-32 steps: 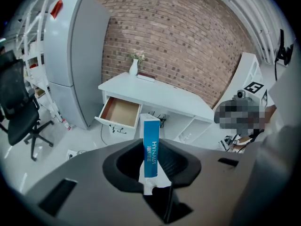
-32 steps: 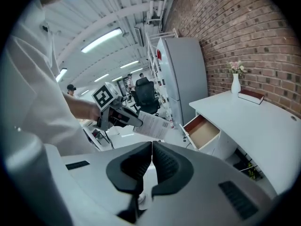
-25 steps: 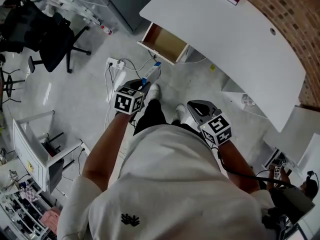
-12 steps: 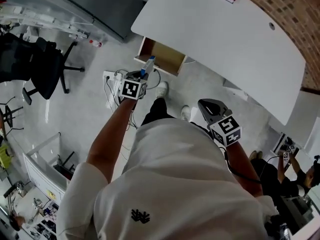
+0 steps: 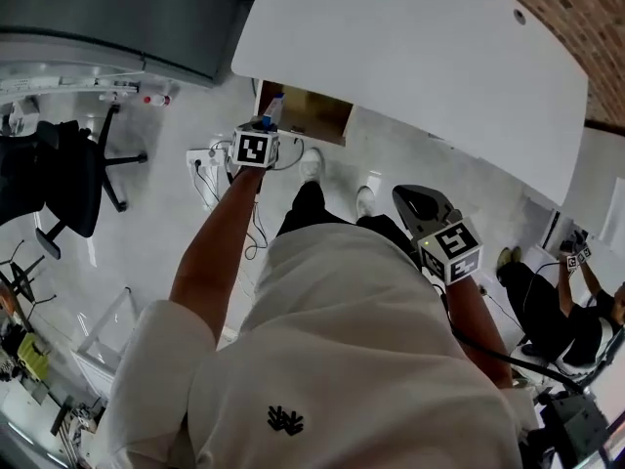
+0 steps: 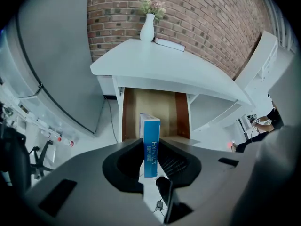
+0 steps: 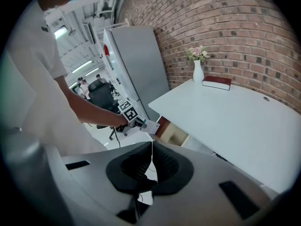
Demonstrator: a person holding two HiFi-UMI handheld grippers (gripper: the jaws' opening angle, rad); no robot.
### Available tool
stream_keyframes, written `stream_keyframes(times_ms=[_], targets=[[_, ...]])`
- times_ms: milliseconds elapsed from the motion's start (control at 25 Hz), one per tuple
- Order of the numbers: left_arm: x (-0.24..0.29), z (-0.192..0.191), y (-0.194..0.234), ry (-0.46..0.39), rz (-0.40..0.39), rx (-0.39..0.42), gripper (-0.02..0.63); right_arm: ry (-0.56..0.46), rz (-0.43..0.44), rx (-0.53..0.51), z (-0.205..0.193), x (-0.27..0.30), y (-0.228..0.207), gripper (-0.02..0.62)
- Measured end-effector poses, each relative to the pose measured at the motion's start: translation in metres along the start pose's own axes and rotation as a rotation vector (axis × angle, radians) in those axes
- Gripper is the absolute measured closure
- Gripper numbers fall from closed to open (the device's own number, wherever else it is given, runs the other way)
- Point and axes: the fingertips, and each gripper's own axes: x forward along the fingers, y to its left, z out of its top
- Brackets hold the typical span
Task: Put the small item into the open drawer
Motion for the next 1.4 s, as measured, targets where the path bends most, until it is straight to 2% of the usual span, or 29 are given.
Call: stream_keyframes(times_ms=[240, 360, 680, 1400], targets=[[0.062, 0.001, 0.015, 0.05, -0.031, -0.018, 0.511, 0.03, -0.068, 0.069, -0.009, 0.005, -0.011, 0.565], [0.075, 0.0, 0.028, 0.102, 0.012, 0.001, 0.511, 0.038, -0.085, 0.108, -0.011, 0.007, -0.016, 0.565], [0.117, -0.007, 0.027, 0.124, -0.026, -0.024, 0.509, 0.085, -0.113, 0.171, -0.021, 0.008, -0.021, 0.565], [0.152, -0.005, 0.032, 0.152, -0.011, 0.003, 0.499, 0.107, -0.137, 0.21, -0.027, 0.013, -0.019, 0.565]])
